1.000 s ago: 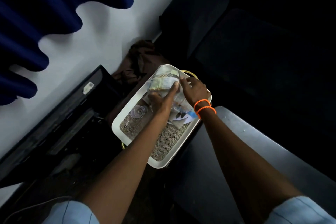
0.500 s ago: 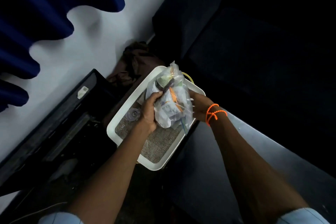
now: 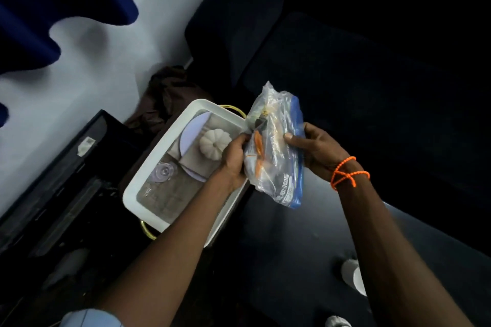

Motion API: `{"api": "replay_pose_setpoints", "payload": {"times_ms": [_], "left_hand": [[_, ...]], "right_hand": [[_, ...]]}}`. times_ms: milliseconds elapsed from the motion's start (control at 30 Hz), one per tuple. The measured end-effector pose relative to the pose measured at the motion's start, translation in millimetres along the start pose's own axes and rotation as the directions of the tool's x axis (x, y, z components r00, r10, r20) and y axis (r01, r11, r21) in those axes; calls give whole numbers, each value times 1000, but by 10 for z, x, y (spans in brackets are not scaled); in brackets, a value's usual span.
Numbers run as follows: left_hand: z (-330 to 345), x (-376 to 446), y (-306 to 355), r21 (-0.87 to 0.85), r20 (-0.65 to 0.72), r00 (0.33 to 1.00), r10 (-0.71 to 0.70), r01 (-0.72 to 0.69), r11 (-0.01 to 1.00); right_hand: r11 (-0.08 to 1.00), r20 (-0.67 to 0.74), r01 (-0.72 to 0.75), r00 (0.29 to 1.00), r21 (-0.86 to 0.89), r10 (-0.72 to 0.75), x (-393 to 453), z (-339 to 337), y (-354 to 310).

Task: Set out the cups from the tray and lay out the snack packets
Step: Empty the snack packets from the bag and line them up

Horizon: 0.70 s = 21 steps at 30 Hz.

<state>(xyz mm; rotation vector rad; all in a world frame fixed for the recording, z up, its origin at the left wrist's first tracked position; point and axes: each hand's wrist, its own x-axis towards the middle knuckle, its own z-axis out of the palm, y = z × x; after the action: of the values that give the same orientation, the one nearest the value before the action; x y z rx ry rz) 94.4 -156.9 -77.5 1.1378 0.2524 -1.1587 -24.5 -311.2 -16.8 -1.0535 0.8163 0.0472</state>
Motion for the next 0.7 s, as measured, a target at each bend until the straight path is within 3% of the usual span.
{"api": "replay_pose_setpoints", "payload": {"times_ms": [200,333,400,467,567,700], "left_hand": [[512,-50,-498,321,-107,994,-5,40,946],[744,-158,-764,623,-262,943,206,2,783],[897,-251,-805,692,-234,908,347,-95,715],[1055,-379,-788,694,-149,910,386,-182,696],[1211,-496,-776,695,-42,931,362,-233,680],[1273,-566,-768,626,-26,958,284,-206,752]], "right_hand": [[991,-310,93,949,92,-60,-534,-531,102],[994,-445,95,893,44,-65,-696,-552,322],[997,-463,75,884,-8,-70,-752,-497,420],[993,-427,115,898,9,-100,-803,-476,497],[979,-318,185,936,88,-148,-928,-475,548],[963,-313,200,940,182,-136,-1099,-565,571]]}}
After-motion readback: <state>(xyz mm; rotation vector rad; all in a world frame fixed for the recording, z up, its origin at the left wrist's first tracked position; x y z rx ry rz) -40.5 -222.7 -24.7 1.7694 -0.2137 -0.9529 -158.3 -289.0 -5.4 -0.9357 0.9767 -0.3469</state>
